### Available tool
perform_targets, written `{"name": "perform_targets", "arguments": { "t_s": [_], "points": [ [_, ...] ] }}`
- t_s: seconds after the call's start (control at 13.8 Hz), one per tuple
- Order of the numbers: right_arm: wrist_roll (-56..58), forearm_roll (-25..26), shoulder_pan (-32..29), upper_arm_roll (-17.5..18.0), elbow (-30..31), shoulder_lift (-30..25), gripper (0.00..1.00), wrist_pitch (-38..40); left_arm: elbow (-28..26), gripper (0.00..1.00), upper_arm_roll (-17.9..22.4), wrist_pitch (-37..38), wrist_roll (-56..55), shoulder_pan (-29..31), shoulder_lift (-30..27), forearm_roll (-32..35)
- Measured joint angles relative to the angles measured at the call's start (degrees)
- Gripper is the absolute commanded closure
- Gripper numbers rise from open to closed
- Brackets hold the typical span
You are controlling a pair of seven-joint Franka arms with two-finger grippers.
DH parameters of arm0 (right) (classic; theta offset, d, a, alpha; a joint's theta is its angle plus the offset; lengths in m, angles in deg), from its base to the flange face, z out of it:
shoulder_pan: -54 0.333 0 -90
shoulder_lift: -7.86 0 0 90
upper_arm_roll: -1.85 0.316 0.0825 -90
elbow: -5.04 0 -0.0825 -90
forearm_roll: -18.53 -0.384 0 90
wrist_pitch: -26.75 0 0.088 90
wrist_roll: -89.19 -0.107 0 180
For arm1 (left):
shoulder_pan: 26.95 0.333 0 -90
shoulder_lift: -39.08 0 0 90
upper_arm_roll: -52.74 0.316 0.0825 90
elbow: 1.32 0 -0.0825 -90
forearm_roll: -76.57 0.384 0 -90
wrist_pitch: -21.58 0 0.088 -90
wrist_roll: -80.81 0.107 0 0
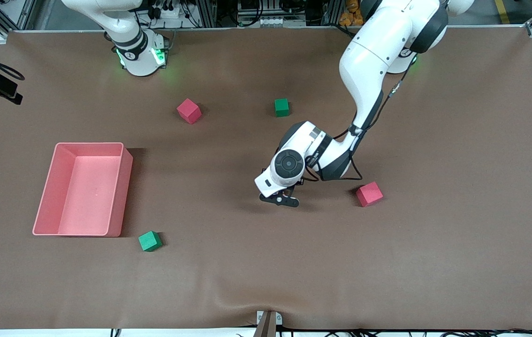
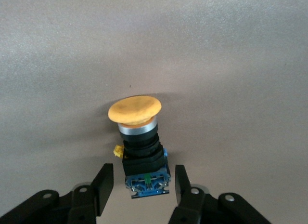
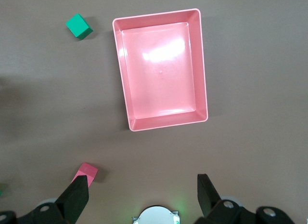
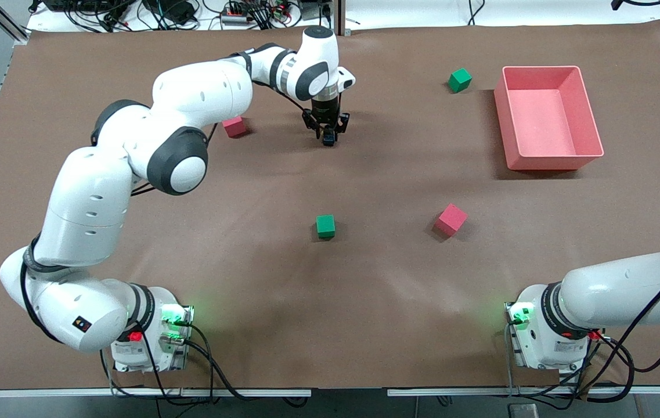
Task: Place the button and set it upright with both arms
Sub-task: 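Close the left gripper on the button's base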
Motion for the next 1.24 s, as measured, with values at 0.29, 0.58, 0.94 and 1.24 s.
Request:
{"name": "perform_targets", "arguments": {
  "t_s": [0.29, 0.58, 0.94, 1.24],
  "points": [
    [0.00, 0.39, 1.11, 0.93, -0.01, 0.00, 0.00, 0.00, 0.07, 0.78, 0.04, -0.03, -0.16, -0.04, 0.04, 0.00],
    [-0.14, 2.07, 2.27, 0.82, -0.04, 0.00, 0.00, -0.14, 0.17, 1.00, 0.08, -0.04, -0.88, -0.04, 0.06, 0.00],
    [-0.13, 2.07, 2.25, 0.63, -0.08, 0.17, 0.00, -0.82, 1.77, 1.00, 0.12, -0.38, -10.53, -0.08, -0.82, -0.02],
    [-0.13, 2.12, 2.38, 0.82, -0.01, 1.75, 0.00, -2.65, 2.29, 1.00, 0.25, -0.36, -19.11, -0.20, -4.44, 0.04]
  ]
}}
